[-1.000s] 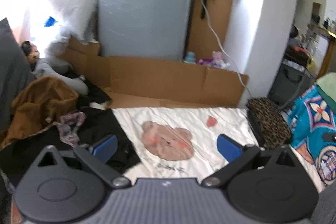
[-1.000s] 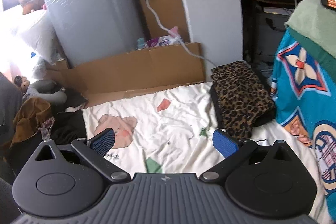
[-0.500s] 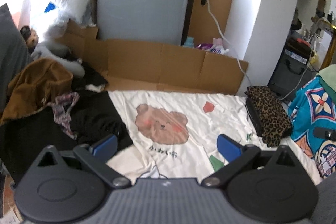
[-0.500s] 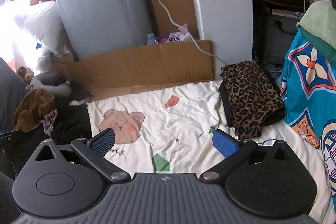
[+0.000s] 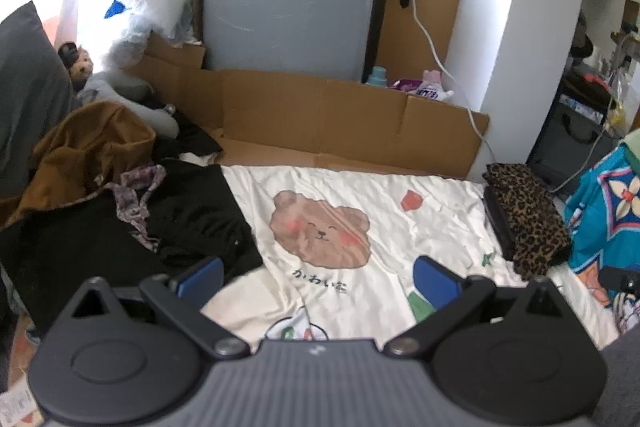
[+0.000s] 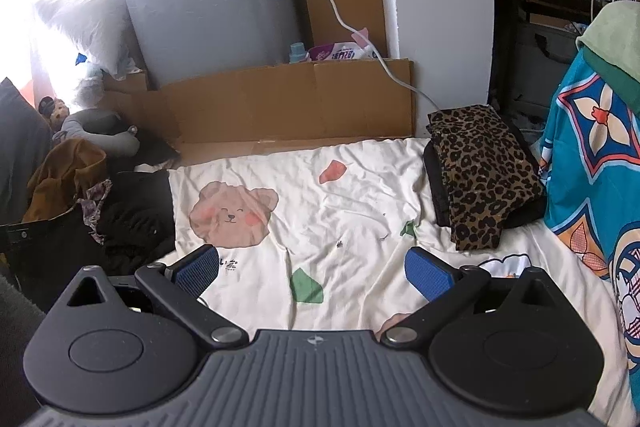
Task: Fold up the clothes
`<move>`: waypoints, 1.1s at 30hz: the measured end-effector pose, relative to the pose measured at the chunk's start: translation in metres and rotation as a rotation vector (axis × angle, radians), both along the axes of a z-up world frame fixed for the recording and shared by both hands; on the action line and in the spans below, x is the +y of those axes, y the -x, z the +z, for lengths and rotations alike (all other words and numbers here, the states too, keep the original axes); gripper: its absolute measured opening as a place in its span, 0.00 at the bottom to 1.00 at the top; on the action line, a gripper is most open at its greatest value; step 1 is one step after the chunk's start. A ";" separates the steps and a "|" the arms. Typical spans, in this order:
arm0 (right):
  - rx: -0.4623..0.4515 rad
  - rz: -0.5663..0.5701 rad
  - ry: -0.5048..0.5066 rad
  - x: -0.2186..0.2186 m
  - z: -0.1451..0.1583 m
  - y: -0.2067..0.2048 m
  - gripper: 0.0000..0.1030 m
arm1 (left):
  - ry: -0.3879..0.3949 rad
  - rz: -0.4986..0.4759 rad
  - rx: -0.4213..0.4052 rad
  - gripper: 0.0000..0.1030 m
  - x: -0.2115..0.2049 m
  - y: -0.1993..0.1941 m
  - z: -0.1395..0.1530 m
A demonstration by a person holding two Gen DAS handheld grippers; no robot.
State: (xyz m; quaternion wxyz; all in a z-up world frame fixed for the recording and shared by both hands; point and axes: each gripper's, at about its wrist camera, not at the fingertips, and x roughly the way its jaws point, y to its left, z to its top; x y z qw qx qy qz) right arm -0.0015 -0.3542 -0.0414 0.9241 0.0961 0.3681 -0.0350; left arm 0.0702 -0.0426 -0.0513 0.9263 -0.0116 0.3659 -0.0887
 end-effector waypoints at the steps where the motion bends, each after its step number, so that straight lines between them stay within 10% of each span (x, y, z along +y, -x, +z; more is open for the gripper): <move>1: 0.001 0.001 0.003 0.001 0.000 0.000 0.99 | 0.001 0.008 -0.003 1.00 0.001 0.001 0.001; 33: 0.039 0.028 0.003 0.015 -0.010 -0.011 0.99 | 0.058 0.081 0.079 0.99 0.009 -0.003 -0.014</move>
